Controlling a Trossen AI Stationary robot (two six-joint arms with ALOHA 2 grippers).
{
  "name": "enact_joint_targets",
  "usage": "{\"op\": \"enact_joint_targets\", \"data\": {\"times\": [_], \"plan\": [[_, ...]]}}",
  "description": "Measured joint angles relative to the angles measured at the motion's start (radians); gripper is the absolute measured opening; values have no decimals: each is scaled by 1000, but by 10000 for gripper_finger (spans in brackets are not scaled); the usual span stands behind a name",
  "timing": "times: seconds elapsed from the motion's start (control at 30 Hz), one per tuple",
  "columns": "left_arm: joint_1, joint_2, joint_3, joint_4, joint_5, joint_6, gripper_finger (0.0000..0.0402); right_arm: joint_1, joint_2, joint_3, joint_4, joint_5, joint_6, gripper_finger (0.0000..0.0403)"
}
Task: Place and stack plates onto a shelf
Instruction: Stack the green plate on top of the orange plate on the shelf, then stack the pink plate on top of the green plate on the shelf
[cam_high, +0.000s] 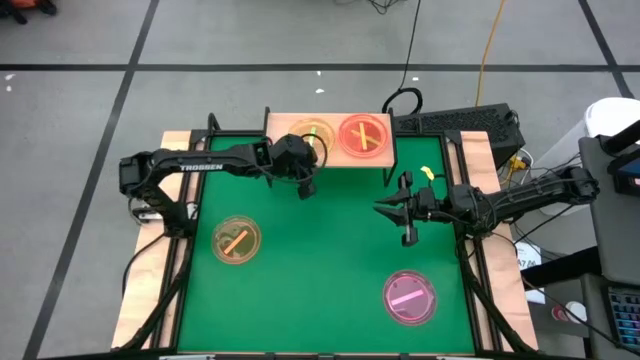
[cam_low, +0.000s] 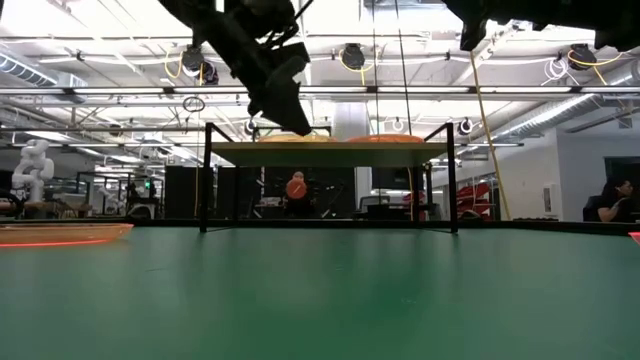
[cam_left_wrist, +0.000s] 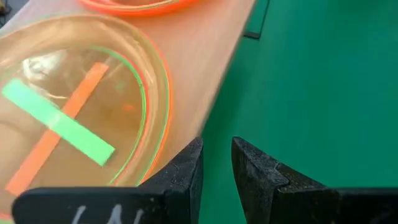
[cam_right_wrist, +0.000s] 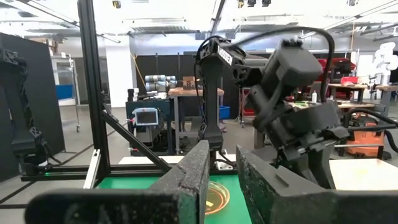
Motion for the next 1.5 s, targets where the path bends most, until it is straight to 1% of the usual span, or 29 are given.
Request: {"op": "enact_joint_targets", "data": {"times": [0.27,0.37,0.43,0.47,0.5,0.57,0.63,0.67,0.73,0.8,0.87,0.93,1.0,1.07,1.17,1.27,1.37,1.5], "plan": [[0,-41,0,16,1,-14,90,0,0,0,0,0,-4,63],[-12,-82,0,6,65,-30,90,0,0,0,-8,8,-5,63],[-32,-124,0,-5,90,-29,90,0,0,0,-58,72,-15,63],[-44,-146,0,-22,76,-24,90,0,0,0,-99,114,-5,63],[-55,-172,0,-44,41,-16,90,0,0,0,-142,153,10,63],[-74,-224,0,-85,-55,-11,90,0,1,4,-223,203,38,63],[-91,-281,0,-115,-125,-20,90,0,1,32,-312,210,59,63],[-105,-309,-1,-122,-144,-27,90,1,1,51,-357,209,66,63],[-139,-365,-33,-89,-174,-39,90,3,1,98,-450,207,82,63],[-176,-413,-92,-19,-205,-39,90,15,5,144,-539,207,130,63],[-210,-455,-166,64,-221,-40,90,49,23,200,-581,172,181,63],[-241,-501,-245,143,-226,-42,90,100,46,261,-583,130,153,63],[-269,-543,-324,230,-228,-54,90,146,73,305,-610,134,106,63],[-293,-573,-402,315,-228,-69,90,169,101,318,-641,153,82,63],[-326,-600,-502,447,-228,-76,90,175,138,316,-685,65,82,63],[-348,-608,-567,516,-227,-63,90,168,173,318,-768,-27,199,63],[-350,-609,-580,504,-227,-58,90,157,209,317,-926,-105,364,64],[-349,-607,-582,516,-228,-49,90,156,248,315,-1147,-117,519,64]]}}
